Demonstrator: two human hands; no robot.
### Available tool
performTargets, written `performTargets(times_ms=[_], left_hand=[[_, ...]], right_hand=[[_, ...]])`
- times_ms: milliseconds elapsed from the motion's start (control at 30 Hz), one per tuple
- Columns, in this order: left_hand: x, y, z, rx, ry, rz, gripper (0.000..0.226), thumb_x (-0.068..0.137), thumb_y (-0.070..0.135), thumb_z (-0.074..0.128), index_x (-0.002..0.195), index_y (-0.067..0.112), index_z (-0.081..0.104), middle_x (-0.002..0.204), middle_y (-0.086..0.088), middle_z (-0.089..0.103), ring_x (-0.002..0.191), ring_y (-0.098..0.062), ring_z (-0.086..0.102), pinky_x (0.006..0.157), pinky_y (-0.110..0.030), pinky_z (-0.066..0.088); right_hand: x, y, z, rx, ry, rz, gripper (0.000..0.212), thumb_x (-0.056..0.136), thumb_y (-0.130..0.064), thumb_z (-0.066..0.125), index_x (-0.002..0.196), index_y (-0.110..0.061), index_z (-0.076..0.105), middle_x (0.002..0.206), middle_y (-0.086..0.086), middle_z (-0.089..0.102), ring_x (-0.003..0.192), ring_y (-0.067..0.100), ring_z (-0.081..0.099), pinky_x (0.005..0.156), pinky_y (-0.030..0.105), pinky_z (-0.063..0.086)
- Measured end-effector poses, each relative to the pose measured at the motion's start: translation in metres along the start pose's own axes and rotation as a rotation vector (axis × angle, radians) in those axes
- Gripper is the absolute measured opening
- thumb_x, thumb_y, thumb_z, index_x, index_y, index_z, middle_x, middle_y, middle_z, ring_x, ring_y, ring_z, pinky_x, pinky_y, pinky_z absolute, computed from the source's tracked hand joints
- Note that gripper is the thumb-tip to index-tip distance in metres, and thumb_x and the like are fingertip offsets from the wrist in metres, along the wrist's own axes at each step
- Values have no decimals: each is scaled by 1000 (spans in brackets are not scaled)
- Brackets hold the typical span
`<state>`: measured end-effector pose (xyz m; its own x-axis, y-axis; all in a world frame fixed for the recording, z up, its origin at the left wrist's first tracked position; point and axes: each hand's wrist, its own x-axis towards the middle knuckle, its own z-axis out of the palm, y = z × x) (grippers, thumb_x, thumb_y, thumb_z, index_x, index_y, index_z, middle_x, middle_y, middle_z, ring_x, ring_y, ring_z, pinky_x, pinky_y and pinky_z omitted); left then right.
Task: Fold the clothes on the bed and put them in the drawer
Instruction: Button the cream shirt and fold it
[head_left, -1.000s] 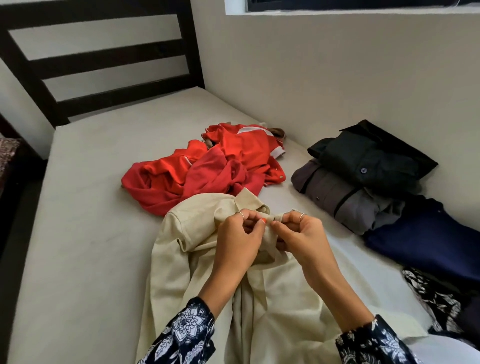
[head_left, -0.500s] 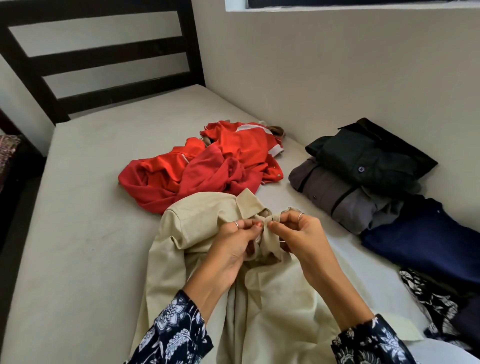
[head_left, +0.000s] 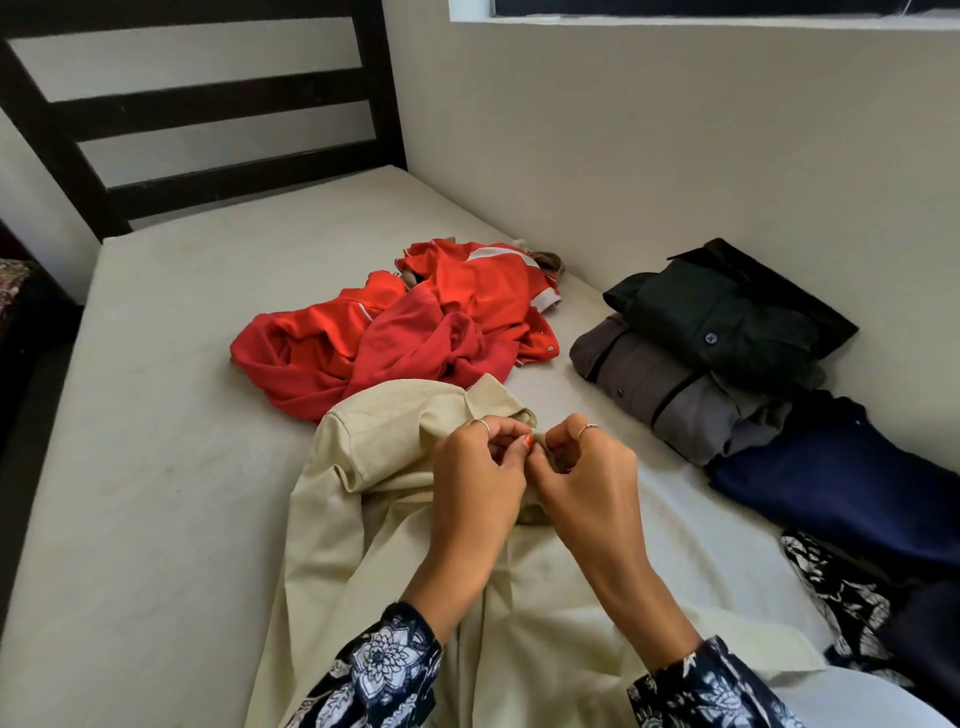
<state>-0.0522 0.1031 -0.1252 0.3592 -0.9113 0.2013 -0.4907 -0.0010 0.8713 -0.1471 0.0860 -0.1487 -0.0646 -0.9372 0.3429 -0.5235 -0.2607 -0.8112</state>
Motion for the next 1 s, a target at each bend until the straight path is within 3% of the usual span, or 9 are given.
performTargets(times_ms=[133,400,500,600,667,833,1000], left_hand=[[-2,0,0,40,1,26,9,85,7,68,88,14,74,78,3,71,70,-4,67,62,-5,47],[9,-4,-6,-182,-66,-94,11,84,4,69,87,12,75,78,1,73,72,-9,70,73,-24,58],[10,-5,-8,-217,-57,-86,12,84,4,69,85,15,74,79,1,74,74,-9,71,74,-26,58],[12,-8,-6,-285,-56,-140,12,85,5,69,84,16,73,80,-2,74,76,-14,71,75,-33,59],[12,-9,-5,-337,-65,-186,12,85,7,70,85,19,72,81,-4,74,78,-17,71,74,-34,58],[7,-8,-5,-555,-97,-365,6,85,8,69,81,13,69,69,-3,71,55,-4,64,51,-18,50],[8,-12,-5,-547,-117,-349,11,86,9,68,80,17,71,71,-1,72,59,-5,64,55,-17,50]], right_hand=[[-2,2,-1,64,26,21,7,79,-11,70,75,-16,67,69,-2,65,64,11,61,60,34,52],[-1,1,-1,307,-48,102,14,85,-8,69,85,-21,74,80,-2,71,72,3,67,64,13,49],[-1,0,0,366,-68,92,13,88,-11,65,88,-16,76,78,-4,71,74,5,67,67,20,51],[-1,1,-1,453,-92,124,20,92,-23,57,87,-19,76,77,-2,70,77,18,68,71,42,57],[1,1,-1,514,-110,178,21,95,-19,56,87,-18,75,81,5,72,81,27,69,76,52,56],[3,0,-2,494,-124,251,14,90,-6,62,83,-14,72,79,6,72,72,17,67,76,50,57],[4,0,-1,405,-153,207,13,90,-8,63,82,-16,71,75,-1,70,69,9,65,71,39,59]])
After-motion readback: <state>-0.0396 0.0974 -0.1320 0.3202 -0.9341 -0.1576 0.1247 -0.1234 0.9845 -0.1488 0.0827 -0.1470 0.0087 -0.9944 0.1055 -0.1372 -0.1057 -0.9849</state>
